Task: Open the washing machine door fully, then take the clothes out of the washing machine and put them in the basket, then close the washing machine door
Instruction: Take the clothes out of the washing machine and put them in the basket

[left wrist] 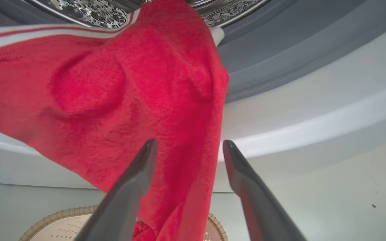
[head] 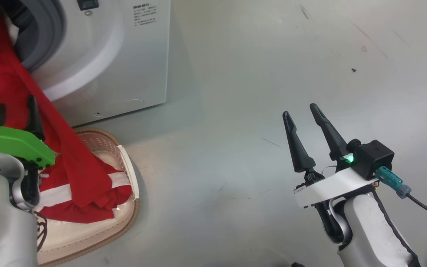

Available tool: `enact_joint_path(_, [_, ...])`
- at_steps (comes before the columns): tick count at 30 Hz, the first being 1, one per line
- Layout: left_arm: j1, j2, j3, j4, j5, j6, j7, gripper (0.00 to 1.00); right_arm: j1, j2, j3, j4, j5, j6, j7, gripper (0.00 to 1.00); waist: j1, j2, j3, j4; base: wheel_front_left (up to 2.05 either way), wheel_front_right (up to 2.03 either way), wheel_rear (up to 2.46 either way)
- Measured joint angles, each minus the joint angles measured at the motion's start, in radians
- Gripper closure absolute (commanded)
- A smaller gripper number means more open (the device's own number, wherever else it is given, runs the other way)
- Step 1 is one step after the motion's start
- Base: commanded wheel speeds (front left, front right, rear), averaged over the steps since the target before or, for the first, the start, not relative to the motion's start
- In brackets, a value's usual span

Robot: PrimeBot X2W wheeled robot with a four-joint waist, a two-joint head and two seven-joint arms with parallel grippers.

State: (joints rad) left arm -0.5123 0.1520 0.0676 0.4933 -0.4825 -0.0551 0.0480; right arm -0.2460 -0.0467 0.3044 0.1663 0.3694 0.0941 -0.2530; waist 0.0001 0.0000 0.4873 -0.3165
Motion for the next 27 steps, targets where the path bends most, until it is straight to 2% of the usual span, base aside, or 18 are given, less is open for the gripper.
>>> enact_joint_path(14, [-0.101, 0.028, 0.047, 0.117, 0.000, 0.069, 0.030, 0.00, -0.017, 0.001, -0.007, -0.008, 0.009, -0.010, 0.000, 0.00, 0.0000, 0.0000, 0.070, -0.050, 0.00, 0.00, 0.00])
enact_joint_path(27, [-0.161, 0.040, 0.049, 0.183, 0.000, 0.074, 0.021, 0.00, -0.028, 0.002, -0.003, -0.008, 0.008, -0.017, 0.000, 0.00, 0.0000, 0.0000, 0.079, -0.045, 0.00, 0.00, 0.00])
